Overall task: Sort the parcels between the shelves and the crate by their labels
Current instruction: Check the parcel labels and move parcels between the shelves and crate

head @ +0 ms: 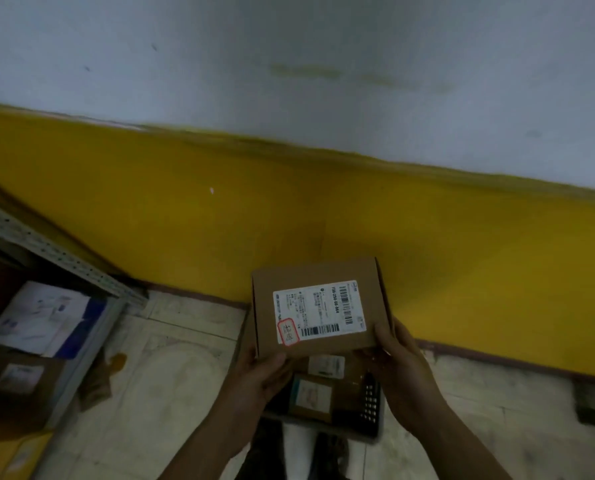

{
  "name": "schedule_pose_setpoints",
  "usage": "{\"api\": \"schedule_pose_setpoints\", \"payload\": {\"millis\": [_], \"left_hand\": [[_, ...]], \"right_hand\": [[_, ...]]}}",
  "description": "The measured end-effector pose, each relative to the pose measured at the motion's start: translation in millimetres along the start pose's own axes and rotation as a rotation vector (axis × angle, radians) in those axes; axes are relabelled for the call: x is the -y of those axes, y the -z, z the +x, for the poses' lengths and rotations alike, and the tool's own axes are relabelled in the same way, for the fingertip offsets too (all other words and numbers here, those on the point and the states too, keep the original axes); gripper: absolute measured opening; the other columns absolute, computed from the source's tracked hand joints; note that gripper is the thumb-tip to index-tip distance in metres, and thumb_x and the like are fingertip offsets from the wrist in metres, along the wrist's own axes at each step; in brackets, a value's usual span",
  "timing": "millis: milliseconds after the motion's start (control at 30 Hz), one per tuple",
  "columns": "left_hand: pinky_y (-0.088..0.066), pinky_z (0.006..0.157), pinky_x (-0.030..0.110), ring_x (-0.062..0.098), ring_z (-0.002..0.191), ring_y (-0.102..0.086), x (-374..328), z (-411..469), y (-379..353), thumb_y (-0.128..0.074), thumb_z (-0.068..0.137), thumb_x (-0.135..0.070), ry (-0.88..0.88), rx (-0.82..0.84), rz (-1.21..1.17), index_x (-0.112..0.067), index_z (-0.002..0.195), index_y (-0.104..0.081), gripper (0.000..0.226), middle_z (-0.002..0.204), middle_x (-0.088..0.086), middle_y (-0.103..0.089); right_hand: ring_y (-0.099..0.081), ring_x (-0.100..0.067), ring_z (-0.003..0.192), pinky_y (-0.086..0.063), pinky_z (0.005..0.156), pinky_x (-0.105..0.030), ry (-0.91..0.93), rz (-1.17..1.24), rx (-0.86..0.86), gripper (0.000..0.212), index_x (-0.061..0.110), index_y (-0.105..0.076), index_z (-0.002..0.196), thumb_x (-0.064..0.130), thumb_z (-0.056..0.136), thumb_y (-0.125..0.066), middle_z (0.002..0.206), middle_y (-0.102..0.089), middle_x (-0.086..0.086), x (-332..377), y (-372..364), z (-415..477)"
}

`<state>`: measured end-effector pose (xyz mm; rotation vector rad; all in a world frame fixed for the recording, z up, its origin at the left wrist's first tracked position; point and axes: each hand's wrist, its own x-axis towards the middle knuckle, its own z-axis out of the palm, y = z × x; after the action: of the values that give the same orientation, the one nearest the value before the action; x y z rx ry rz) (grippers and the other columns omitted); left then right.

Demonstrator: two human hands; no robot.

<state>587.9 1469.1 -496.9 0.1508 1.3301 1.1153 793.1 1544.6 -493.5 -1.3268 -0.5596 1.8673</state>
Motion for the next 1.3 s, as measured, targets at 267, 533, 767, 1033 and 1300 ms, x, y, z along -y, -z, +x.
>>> {"api": "schedule_pose_setpoints", "payload": {"millis": [267,533,767,1033,1300], "left_hand": [[-0.049,0.087,0.037,0.024,0.109,-0.061,115,78,-9,-0.055,0.094,-0.009,0.283,-0.145,-0.35,-0.021,0.115,-0.064,0.026,0.112,0.002,-0.071],[-0.047,0.093,0.034,0.022,0.117,-0.06,215,165,17,-0.055,0.094,-0.013,0.355,-0.199,-0.394,-0.021,0.123,-0.061,0.031,0.122,0.005,-0.068],[-0.048,0.093,0.031,0.019,0.112,-0.063,277,237,33,-0.058,0.092,-0.012,0.42,-0.233,-0.376,-0.017,0.123,-0.061,0.032,0.117,0.006,-0.07],[-0.049,0.096,0.03,0.02,0.118,-0.059,313,317,42,-0.067,0.087,-0.021,0.533,-0.282,-0.181,-0.016,0.125,-0.06,0.039,0.123,0.007,-0.066],[-0.055,0.085,0.027,0.018,0.101,-0.067,327,383,49,-0.07,0.085,-0.022,0.56,-0.382,-0.047,-0.013,0.102,-0.065,0.019,0.108,0.007,-0.07]], "right_hand": [[-0.07,-0.021,0.104,-0.054,0.081,-0.035,-0.134,0.032,-0.177,0.038,0.024,-0.055,0.129,0.022,0.092,-0.056,0.117,-0.071,-0.003,-85,72,40],[-0.065,-0.026,0.114,-0.046,0.101,-0.042,-0.284,0.244,-0.291,0.041,0.009,-0.055,0.132,0.022,0.093,-0.052,0.122,-0.068,-0.013,-200,132,103],[-0.067,-0.023,0.11,-0.05,0.089,-0.035,-0.348,0.261,-0.402,0.033,0.01,-0.058,0.127,0.02,0.097,-0.048,0.118,-0.07,-0.012,-274,170,163],[-0.074,-0.013,0.081,-0.057,0.054,-0.024,-0.415,0.296,-0.504,0.023,0.013,-0.059,0.119,0.021,0.099,-0.052,0.094,-0.077,-0.003,-319,195,228],[-0.066,-0.018,0.106,-0.052,0.075,-0.031,-0.389,0.155,-0.534,0.043,0.021,-0.05,0.132,0.02,0.091,-0.064,0.119,-0.067,-0.003,-349,210,301]]}}
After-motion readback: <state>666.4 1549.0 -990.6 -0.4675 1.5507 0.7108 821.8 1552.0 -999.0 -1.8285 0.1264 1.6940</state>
